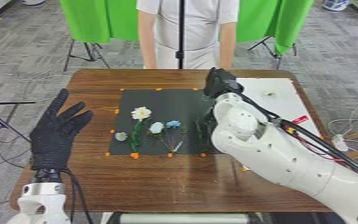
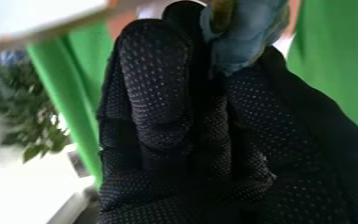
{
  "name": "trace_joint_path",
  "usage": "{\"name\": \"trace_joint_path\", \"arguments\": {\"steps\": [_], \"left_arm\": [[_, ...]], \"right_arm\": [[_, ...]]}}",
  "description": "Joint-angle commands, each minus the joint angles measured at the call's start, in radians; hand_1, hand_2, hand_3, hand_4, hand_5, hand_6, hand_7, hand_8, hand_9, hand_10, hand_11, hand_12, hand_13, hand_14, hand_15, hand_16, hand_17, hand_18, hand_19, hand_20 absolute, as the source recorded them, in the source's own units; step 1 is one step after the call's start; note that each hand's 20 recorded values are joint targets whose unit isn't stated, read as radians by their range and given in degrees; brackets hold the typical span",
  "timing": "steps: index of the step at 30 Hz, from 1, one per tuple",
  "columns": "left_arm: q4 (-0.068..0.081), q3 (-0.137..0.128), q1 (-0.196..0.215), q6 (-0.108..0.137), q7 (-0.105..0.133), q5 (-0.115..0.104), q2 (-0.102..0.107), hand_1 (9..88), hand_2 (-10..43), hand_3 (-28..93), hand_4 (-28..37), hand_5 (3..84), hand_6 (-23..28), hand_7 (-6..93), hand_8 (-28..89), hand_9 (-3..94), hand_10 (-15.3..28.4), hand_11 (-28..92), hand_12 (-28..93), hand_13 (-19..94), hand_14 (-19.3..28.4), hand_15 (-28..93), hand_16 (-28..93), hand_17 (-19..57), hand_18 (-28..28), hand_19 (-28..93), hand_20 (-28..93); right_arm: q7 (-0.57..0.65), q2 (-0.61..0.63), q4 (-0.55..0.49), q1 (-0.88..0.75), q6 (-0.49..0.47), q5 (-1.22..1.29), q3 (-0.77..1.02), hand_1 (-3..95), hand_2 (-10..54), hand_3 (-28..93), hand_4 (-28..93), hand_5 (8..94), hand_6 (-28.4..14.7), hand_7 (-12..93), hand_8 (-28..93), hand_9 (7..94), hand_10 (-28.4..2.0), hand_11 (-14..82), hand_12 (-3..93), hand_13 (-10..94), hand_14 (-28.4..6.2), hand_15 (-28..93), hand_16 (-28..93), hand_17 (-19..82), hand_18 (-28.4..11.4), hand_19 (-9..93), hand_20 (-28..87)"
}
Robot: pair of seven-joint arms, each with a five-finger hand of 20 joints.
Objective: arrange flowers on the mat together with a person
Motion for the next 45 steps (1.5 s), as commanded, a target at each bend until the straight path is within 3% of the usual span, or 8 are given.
{"name": "trace_joint_path", "arguments": {"steps": [1,11,18,23,29,40,41,45], "left_arm": [[0.008,0.009,-0.006,-0.001,-0.004,-0.002,0.005,22.4,8.4,74,-26.9,30.6,5.3,11.2,-9,36.1,18.2,23,11,32,24.9,47,-8,2.1,28.4,77,-27],[0.006,0.001,0.002,-0.004,-0.01,0.001,-0.004,22.3,8.4,74,-27.0,30.6,5.4,11.2,-9,36.2,18.2,23,11,32,24.9,47,-8,2.1,28.4,77,-27],[0.007,-0.001,-0.005,-0.01,-0.017,0.006,-0.009,22.3,8.4,74,-27.0,30.7,5.4,11.1,-9,36.2,18.2,23,11,32,24.9,46,-8,2.1,28.4,77,-27],[0.003,0.003,0.005,0.005,-0.004,-0.006,0.005,22.3,8.5,74,-27.0,30.6,5.4,11.2,-9,36.2,18.2,23,11,32,25.0,46,-8,2.1,28.4,77,-27],[0.003,0.0,0.006,0.003,-0.007,-0.004,0.0,22.3,8.4,74,-27.0,30.6,5.3,11.3,-9,36.2,18.2,22,11,32,24.9,46,-8,2.1,28.4,77,-27],[0.0,-0.006,0.018,0.001,-0.015,0.001,-0.01,22.4,8.4,74,-26.9,30.7,5.4,11.2,-9,36.2,18.2,23,11,32,24.9,46,-7,2.1,28.4,77,-27],[-0.001,-0.004,0.024,0.006,-0.007,-0.003,-0.005,22.3,8.4,74,-26.9,30.7,5.4,11.3,-9,36.2,18.2,22,11,32,24.9,46,-7,2.2,28.4,77,-27],[0.0,-0.016,0.022,0.002,-0.018,0.003,-0.008,22.4,8.5,74,-27.0,30.7,5.4,11.3,-9,36.2,18.2,22,11,32,24.9,46,-8,2.2,28.4,77,-27]], "right_arm": [[0.015,-0.062,0.04,0.001,-0.05,0.021,-0.039,63.5,-9.5,66,-28,78.4,1.0,34,-3,92.1,-4.9,10.8,37.3,83,-1.7,48,32,36,-12.2,73,16],[0.061,-0.042,0.013,-0.037,-0.07,-0.009,-0.035,62.3,-9.5,67,-28,77.0,1.1,36,-4,91.2,-5.6,11.5,37.8,81,-2.7,49,31,34,-12.9,72,17],[0.079,-0.04,-0.003,-0.055,-0.136,-0.019,-0.026,60.6,-9.5,68,-28,76.1,0.7,34,-5,89.0,-7.3,12.1,37.7,78,-4.1,51,30,30,-14.7,73,18],[0.089,-0.035,-0.03,-0.064,-0.179,-0.027,-0.019,57.3,-9.5,67,-28,72.4,-0.6,28,-7,83.3,-10.1,11.3,34.3,71,-7.1,56,25,25,-18.3,74,19],[0.1,-0.024,-0.063,-0.075,-0.205,-0.036,0.0,48.7,-9.5,71,-28,68.6,-1.6,21,-7,72.4,-15.3,26.1,18.3,66,-12.0,60,15,22,-20.7,74,20],[0.133,0.002,-0.112,-0.075,-0.22,-0.063,0.012,42.7,-9.5,73,-27,65.9,-2.7,18,-14,70.1,-17.0,26.3,16.8,64,-14.1,62,14,24,-24.2,75,20],[0.129,0.006,-0.118,-0.078,-0.212,-0.07,0.015,42.4,-9.5,72,-27,65.5,-2.8,18,-14,69.7,-17.4,26.0,16.7,63,-14.2,63,14,24,-24.3,75,20],[0.105,0.035,-0.195,-0.114,-0.175,-0.022,0.086,39.2,-9.3,70,-25,65.2,-3.1,17,-14,69.0,-17.8,25.6,16.7,63,-14.6,63,13,23,-24.7,75,20]]}}
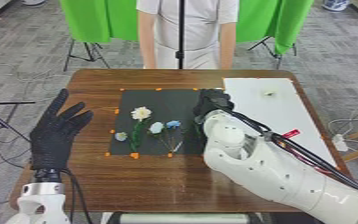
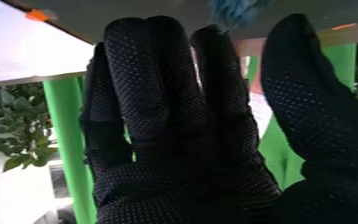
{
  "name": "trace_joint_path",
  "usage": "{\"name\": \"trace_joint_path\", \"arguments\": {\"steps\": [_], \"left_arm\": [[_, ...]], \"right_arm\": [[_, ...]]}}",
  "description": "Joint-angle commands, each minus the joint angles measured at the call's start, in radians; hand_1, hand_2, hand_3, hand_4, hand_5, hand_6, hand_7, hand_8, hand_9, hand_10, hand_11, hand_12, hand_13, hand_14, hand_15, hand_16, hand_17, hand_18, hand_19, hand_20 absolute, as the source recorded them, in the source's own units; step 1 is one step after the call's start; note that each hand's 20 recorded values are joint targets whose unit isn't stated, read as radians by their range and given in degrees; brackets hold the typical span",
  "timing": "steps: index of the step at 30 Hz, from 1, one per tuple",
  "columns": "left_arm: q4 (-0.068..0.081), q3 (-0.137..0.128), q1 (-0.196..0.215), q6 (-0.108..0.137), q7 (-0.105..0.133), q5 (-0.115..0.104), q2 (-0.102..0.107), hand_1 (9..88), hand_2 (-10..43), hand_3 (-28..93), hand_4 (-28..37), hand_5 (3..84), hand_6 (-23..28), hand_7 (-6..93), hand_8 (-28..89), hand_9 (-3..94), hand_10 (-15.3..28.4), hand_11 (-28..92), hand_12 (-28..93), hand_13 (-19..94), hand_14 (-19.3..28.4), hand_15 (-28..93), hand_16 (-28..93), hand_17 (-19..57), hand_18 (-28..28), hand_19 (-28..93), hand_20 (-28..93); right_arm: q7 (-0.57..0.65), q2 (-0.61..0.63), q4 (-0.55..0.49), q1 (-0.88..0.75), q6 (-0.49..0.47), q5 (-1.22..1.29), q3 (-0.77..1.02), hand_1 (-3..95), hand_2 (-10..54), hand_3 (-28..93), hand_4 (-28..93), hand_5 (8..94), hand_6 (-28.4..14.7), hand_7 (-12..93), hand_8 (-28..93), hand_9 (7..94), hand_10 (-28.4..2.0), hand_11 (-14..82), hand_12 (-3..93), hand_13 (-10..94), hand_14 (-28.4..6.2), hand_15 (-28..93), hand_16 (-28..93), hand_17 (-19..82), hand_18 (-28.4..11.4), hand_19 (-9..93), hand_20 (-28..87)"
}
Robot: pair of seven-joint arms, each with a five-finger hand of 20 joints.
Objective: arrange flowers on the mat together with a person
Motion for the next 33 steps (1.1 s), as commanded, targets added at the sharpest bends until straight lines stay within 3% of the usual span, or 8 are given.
{"name": "trace_joint_path", "arguments": {"steps": [1,6,11,16,18,27,31,33], "left_arm": [[-0.001,-0.017,0.019,0.002,-0.016,0.005,-0.01,22.4,8.5,74,-26.9,30.7,5.4,11.2,-9,36.2,18.2,22,11,32,25.0,46,-8,2.2,28.4,77,-27],[0.0,-0.027,0.003,-0.002,-0.013,0.008,-0.009,22.3,8.5,74,-26.9,30.7,5.4,11.3,-9,36.2,18.1,22,11,32,25.0,46,-8,2.1,28.4,77,-27],[-0.007,-0.045,0.029,-0.005,-0.026,0.017,-0.022,22.2,8.5,74,-26.9,30.7,5.3,11.2,-9,36.3,18.2,22,11,32,25.0,47,-7,2.2,28.4,78,-27],[-0.015,-0.06,0.061,-0.003,-0.033,0.021,-0.04,22.3,8.6,74,-27.0,30.7,5.3,11.0,-9,36.2,18.2,22,11,32,25.1,47,-7,2.3,28.4,78,-26],[-0.013,-0.066,0.056,-0.016,-0.051,0.03,-0.055,22.3,8.6,74,-27.0,30.7,5.3,10.9,-9,36.2,18.2,22,11,33,25.2,47,-7,2.3,28.4,78,-26],[0.006,-0.085,0.039,-0.048,-0.089,0.051,-0.107,22.4,8.7,73,-27.0,30.7,5.1,10.3,-9,36.5,18.0,21,11,36,25.0,46,-9,5.0,28.4,81,-27],[0.019,-0.067,0.017,-0.05,-0.082,0.049,-0.114,22.5,8.7,73,-27.1,30.5,4.8,10.0,-9,37.2,17.7,20,10,38,24.4,42,-9,7.8,28.4,82,-28],[0.019,-0.069,0.012,-0.058,-0.081,0.063,-0.11,22.4,8.8,73,-27.2,30.5,4.7,10.1,-9,37.4,17.7,20,10,38,24.1,41,-8,8.2,28.4,82,-28]], "right_arm": [[-0.03,0.052,-0.125,-0.052,0.054,0.072,0.122,38.0,-8.3,69,-25,65.0,-3.4,17,-14,68.7,-18.1,24.8,16.5,62,-15.1,62,13,23,-24.9,75,19],[-0.107,0.073,-0.261,-0.203,0.123,0.311,0.374,33.2,-3.5,68,-23,63.4,-4.4,16,-14,66.8,-19.6,22.1,15.7,59,-17.8,59,11,20,-24.8,70,17],[-0.26,0.069,-0.374,-0.419,0.183,0.714,0.677,27.4,2.7,68,-23,59.0,-5.5,15,-13,61.9,-21.2,20.0,15.2,53,-20.5,55,9,15,-25.3,64,13],[-0.458,-0.022,-0.38,-0.626,0.114,1.246,0.966,23.9,6.4,68,-23,53.4,-6.6,13,-12,56.7,-22.2,18.3,14.6,47,-22.3,52,8,10,-25.1,60,12],[-0.532,-0.044,-0.384,-0.699,0.107,1.354,1.03,23.2,7.0,68,-23,51.4,-5.9,12,-12,53.8,-22.5,16.8,14.2,44,-22.5,49,7,8,-25.2,58,11],[-0.712,-0.121,-0.435,-0.936,0.171,1.354,1.102,18.4,10.6,69,-24,44.1,-2.3,9,-11,47.7,-21.7,12.0,13.5,37,-23.0,43,7,4,-23.7,54,11],[-0.752,-0.138,-0.452,-0.994,0.176,1.367,1.09,17.1,12.0,69,-24,41.8,-1.1,9,-11,46.4,-21.5,11.5,13.8,36,-23.0,42,8,4,-23.3,53,11],[-0.764,-0.149,-0.457,-1.011,0.153,1.373,1.091,16.5,12.4,69,-24,40.5,-0.6,9,-11,45.9,-21.5,11.3,13.9,35,-23.1,42,8,3,-23.2,53,11]]}}
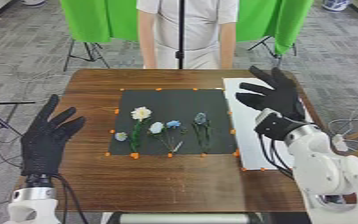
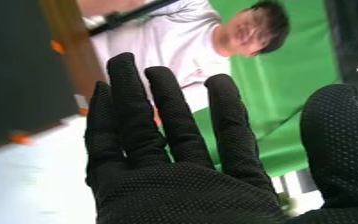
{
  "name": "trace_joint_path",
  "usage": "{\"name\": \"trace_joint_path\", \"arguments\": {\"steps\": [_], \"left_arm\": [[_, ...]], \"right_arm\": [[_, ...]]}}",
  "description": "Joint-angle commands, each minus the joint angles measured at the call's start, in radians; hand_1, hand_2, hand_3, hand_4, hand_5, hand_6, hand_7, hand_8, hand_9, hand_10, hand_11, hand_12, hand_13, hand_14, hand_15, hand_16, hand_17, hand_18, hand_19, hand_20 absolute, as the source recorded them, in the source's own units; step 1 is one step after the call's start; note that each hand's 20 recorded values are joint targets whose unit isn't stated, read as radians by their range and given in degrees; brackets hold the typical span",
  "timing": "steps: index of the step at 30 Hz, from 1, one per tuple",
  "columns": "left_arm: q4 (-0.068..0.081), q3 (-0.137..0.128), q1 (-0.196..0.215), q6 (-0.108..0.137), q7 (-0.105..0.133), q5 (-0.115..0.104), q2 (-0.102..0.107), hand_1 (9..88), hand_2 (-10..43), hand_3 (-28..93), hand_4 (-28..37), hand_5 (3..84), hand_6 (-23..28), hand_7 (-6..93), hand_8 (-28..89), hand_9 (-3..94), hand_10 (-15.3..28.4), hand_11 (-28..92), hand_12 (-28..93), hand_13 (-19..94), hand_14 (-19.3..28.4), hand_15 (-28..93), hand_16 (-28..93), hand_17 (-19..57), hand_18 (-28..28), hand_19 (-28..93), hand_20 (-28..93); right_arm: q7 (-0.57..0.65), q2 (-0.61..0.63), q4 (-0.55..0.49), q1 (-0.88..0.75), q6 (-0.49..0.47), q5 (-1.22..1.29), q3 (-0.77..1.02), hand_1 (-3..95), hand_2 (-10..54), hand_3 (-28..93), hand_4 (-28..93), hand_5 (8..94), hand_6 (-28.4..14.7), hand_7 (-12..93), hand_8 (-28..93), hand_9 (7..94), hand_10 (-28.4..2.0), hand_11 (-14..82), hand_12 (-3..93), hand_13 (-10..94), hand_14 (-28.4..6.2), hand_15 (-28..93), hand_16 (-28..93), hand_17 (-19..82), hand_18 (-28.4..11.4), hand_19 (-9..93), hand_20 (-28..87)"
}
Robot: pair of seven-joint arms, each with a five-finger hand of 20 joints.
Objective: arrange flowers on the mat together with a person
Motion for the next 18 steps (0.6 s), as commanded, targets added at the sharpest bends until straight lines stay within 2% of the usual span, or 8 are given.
{"name": "trace_joint_path", "arguments": {"steps": [1,4,5,8,10,12,18], "left_arm": [[0.021,0.013,-0.023,-0.027,-0.017,0.024,-0.021,22.4,8.9,73,-27.3,30.4,4.6,10.0,-9,37.5,17.7,20,10,37,24.0,41,-8,8.2,28.4,82,-28],[0.02,0.018,-0.019,-0.023,-0.011,0.015,-0.016,22.0,8.9,74,-27.5,30.1,4.3,10.1,-9,37.3,17.5,20,10,36,24.1,41,-7,6.4,28.4,81,-28],[0.02,0.018,-0.015,-0.02,-0.015,0.015,-0.019,22.0,8.9,74,-27.6,30.1,4.2,10.1,-9,37.3,17.5,20,10,36,24.2,41,-7,5.7,28.4,80,-28],[0.024,0.019,-0.012,-0.029,-0.028,0.013,-0.025,21.8,8.8,74,-27.6,30.1,4.4,10.7,-9,36.6,17.6,20,11,34,24.5,43,-6,4.4,28.4,80,-28],[0.024,0.018,-0.009,-0.03,-0.023,0.019,-0.028,21.8,8.7,74,-27.7,30.2,4.5,10.7,-9,36.5,17.7,21,11,34,24.7,45,-6,3.9,28.4,80,-28],[0.02,0.019,-0.004,-0.025,-0.013,0.009,-0.024,21.7,8.7,74,-27.7,30.5,4.6,10.7,-9,36.4,17.8,21,11,33,24.9,46,-6,3.6,28.4,80,-28],[0.018,0.022,0.001,-0.017,0.003,0.006,-0.02,21.6,8.7,74,-27.9,30.7,4.7,10.5,-9,36.5,17.8,21,11,33,25.0,47,-7,3.3,28.4,80,-28]], "right_arm": [[-0.028,-0.041,-0.026,-0.15,-0.054,0.033,-0.031,16.2,12.6,69,-24,40.2,-0.5,9,-11,45.7,-21.5,11.2,13.9,35,-23.1,42,9,3,-23.2,52,11],[-0.07,-0.034,-0.033,-0.177,-0.035,0.015,-0.03,15.8,12.9,69,-25,39.8,-0.5,9,-11,45.5,-21.4,11.3,14.2,35,-23.0,42,9,3,-23.1,52,12],[-0.081,-0.034,-0.033,-0.184,-0.034,0.021,-0.026,15.8,12.9,69,-25,39.8,-0.5,9,-11,45.5,-21.3,11.3,14.2,35,-23.0,42,9,3,-23.0,51,12],[-0.154,-0.035,-0.028,-0.207,-0.037,0.049,-0.021,15.6,12.9,69,-25,40.0,-0.5,9,-11,45.8,-21.0,11.6,14.4,35,-22.9,42,10,3,-22.9,51,12],[-0.167,-0.044,-0.034,-0.22,-0.037,0.039,-0.019,15.3,12.8,70,-25,40.5,-0.3,10,-11,46.2,-20.8,12.1,14.6,36,-22.3,42,10,3,-22.7,50,12],[-0.171,-0.061,-0.038,-0.236,-0.036,0.026,-0.012,14.9,12.8,70,-25,40.6,-0.2,10,-11,46.3,-20.7,12.2,14.6,36,-22.1,42,10,3,-22.4,50,13],[-0.193,-0.075,-0.024,-0.226,-0.037,0.061,-0.027,14.7,12.7,71,-26,40.8,0.0,10,-11,46.6,-20.1,12.1,14.7,36,-21.6,42,11,3,-22.1,49,14]]}}
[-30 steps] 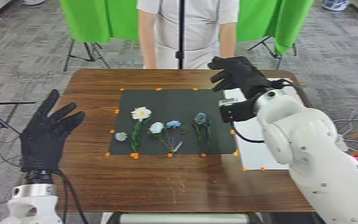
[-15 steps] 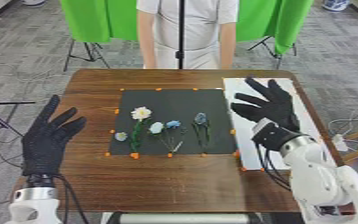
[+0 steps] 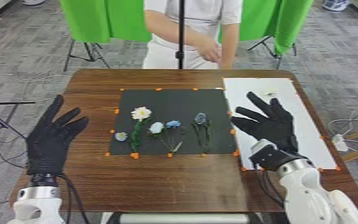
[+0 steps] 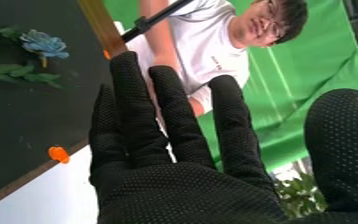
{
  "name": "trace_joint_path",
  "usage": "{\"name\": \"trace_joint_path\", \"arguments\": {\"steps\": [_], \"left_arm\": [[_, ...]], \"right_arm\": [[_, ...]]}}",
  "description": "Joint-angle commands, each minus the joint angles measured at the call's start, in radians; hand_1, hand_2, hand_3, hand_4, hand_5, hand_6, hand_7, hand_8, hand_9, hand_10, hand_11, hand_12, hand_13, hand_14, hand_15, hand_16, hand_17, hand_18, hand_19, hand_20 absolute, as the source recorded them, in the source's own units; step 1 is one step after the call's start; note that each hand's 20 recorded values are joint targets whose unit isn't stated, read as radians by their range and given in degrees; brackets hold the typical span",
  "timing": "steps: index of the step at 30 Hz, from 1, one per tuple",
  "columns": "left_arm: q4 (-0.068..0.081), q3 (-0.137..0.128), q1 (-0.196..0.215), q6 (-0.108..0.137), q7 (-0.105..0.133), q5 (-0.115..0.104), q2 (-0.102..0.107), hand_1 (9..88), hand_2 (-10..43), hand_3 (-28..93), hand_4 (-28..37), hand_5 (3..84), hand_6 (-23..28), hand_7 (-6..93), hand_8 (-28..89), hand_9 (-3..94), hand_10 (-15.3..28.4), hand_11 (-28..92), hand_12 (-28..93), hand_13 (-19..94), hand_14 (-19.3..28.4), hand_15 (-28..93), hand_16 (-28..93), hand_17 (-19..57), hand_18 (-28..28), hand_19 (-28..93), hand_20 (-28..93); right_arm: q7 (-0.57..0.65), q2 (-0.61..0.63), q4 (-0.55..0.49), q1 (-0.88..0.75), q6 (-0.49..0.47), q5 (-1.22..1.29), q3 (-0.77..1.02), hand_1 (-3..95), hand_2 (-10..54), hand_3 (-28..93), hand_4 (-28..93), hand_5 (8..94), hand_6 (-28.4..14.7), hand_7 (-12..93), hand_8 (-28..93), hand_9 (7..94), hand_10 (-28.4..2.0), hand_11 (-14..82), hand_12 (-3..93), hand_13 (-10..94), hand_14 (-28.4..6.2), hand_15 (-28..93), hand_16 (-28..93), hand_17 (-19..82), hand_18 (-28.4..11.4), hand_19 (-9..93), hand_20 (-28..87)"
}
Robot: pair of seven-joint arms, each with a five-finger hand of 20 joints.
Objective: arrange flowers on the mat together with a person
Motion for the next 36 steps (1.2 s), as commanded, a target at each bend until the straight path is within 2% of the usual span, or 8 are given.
{"name": "trace_joint_path", "arguments": {"steps": [1,7,11,19,21,25,28,36], "left_arm": [[0.0,0.006,0.021,0.001,0.012,-0.006,-0.003,21.6,8.7,74,-27.9,30.7,4.7,10.5,-9,36.5,17.8,21,11,33,25.0,47,-7,3.3,28.4,80,-28],[0.001,0.008,0.024,0.007,0.014,-0.012,-0.002,21.5,8.6,74,-27.8,30.7,4.8,10.6,-9,36.6,17.9,21,11,33,24.9,47,-7,3.1,28.4,80,-28],[-0.002,0.012,0.032,0.019,0.026,-0.021,0.01,21.6,8.6,74,-27.9,30.9,4.9,10.5,-9,36.6,18.0,21,11,34,25.1,48,-7,2.9,28.4,80,-27],[-0.002,0.008,0.04,0.001,0.002,-0.005,-0.006,21.7,8.5,74,-27.9,30.3,4.4,10.5,-9,36.6,17.7,21,11,33,24.6,45,-8,2.0,28.4,76,-27],[-0.001,0.01,0.047,0.003,0.009,-0.009,-0.001,21.6,8.5,74,-27.9,30.1,4.3,10.3,-9,36.4,17.7,20,11,32,24.4,44,-8,1.5,28.4,75,-27],[-0.004,0.004,0.058,0.005,0.001,-0.007,-0.008,21.6,8.3,74,-28.1,29.9,4.0,10.2,-9,35.0,16.5,18,10,30,23.0,39,-7,0.1,28.4,70,-25],[-0.004,0.0,0.06,-0.008,-0.012,0.003,-0.019,21.5,8.3,74,-28.2,29.9,3.7,10.1,-9,33.7,15.9,17,10,30,22.7,37,-6,-0.2,28.4,68,-24],[-0.002,0.007,0.052,-0.01,-0.013,0.006,-0.016,21.4,8.3,74,-28.3,29.9,3.1,10.1,-9,30.6,14.9,14,10,28,22.6,35,-5,-0.2,28.4,67,-21]], "right_arm": [[-0.013,-0.038,0.003,-0.015,-0.006,0.023,-0.01,14.6,12.7,71,-26,40.8,0.1,11,-11,46.6,-20.1,12.1,14.7,36,-21.6,42,11,3,-22.0,49,14],[-0.025,-0.03,0.008,-0.008,-0.006,0.04,-0.016,14.5,12.7,72,-26,40.9,0.2,11,-11,46.7,-19.8,12.0,14.7,36,-21.4,42,11,3,-22.0,48,16],[-0.035,-0.019,0.013,0.0,0.001,0.047,-0.026,14.4,12.7,72,-26,41.1,0.2,11,-11,46.9,-19.7,12.1,14.8,37,-21.3,42,11,3,-21.9,47,16],[-0.039,-0.009,0.012,-0.021,-0.006,-0.152,-0.02,14.4,12.5,72,-26,41.0,0.6,11,-12,46.5,-19.0,11.4,14.6,36,-21.0,37,11,3,-21.3,44,16],[-0.038,-0.013,0.012,-0.023,-0.016,-0.172,-0.017,14.1,12.3,73,-27,41.0,0.9,11,-12,45.7,-17.9,10.5,14.3,34,-21.2,33,11,2,-21.3,42,15],[-0.039,-0.019,0.014,-0.031,-0.022,-0.208,-0.017,14.0,11.9,73,-27,40.7,1.4,11,-12,43.4,-15.9,8.0,13.8,32,-20.9,25,12,2,-21.0,38,14],[-0.034,-0.019,0.011,-0.04,-0.022,-0.234,-0.012,13.9,11.8,72,-27,40.7,1.6,11,-12,42.7,-15.5,6.9,13.6,32,-20.9,23,14,2,-21.3,37,14],[-0.06,-0.012,0.014,-0.044,0.018,-0.329,-0.029,13.7,11.6,73,-27,40.4,2.4,11,-12,39.7,-14.4,4.1,14.5,32,-20.7,22,17,2,-21.8,37,15]]}}
